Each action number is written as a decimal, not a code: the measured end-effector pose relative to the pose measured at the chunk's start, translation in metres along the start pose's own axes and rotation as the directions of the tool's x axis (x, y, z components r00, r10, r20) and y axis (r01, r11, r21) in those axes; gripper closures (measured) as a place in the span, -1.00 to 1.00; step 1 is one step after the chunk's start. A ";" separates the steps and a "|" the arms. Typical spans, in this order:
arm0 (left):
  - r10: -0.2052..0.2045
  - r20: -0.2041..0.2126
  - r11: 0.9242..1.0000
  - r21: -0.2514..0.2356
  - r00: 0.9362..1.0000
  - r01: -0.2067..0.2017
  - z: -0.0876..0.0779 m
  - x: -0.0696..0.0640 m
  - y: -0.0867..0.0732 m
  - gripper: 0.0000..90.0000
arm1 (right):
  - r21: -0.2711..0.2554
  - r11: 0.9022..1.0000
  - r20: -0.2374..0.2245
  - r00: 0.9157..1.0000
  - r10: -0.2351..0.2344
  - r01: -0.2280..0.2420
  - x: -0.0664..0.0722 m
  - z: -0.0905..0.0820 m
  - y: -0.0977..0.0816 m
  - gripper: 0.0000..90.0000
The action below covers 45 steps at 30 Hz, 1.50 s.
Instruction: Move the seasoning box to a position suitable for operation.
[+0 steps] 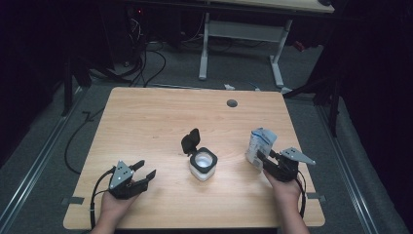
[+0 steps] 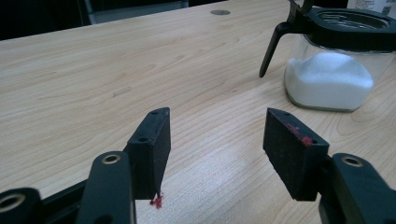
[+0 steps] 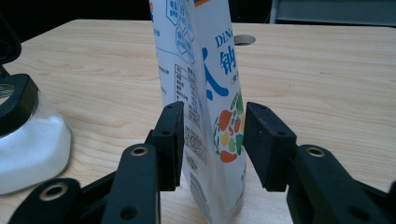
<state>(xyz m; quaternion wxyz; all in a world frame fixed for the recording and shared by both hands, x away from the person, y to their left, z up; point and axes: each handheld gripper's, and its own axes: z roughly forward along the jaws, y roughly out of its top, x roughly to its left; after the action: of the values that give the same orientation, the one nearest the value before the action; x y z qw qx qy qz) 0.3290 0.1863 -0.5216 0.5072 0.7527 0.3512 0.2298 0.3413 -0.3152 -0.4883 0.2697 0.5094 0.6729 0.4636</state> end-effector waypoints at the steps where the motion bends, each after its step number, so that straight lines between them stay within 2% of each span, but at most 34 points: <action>1: 0.000 0.001 1.000 0.003 1.000 0.000 0.000 0.000 0.000 -0.07 | 0.001 1.000 -0.001 1.000 0.001 -0.001 0.000 0.000 -0.001 0.27; 11: 0.002 0.002 1.000 0.009 1.000 -0.002 0.000 0.000 0.000 -0.07 | 0.010 1.000 0.009 1.000 -0.002 0.002 0.002 -0.004 -0.007 0.13; 34: 0.002 0.019 0.999 0.033 1.000 -0.003 0.004 -0.002 -0.002 -0.07 | 0.060 0.998 0.023 0.999 -0.029 0.028 0.010 -0.017 -0.028 0.12; 45: -0.001 0.030 0.999 0.037 1.000 0.000 0.005 -0.004 -0.002 -0.07 | 0.086 0.995 0.028 0.998 -0.050 0.047 0.019 -0.028 -0.040 0.12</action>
<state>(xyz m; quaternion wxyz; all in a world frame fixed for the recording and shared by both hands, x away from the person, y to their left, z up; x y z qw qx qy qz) 0.3290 0.1804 -0.5249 0.4985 0.7651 0.3480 0.2121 0.2940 -0.3093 -0.5104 0.2692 0.5110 0.6999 0.4201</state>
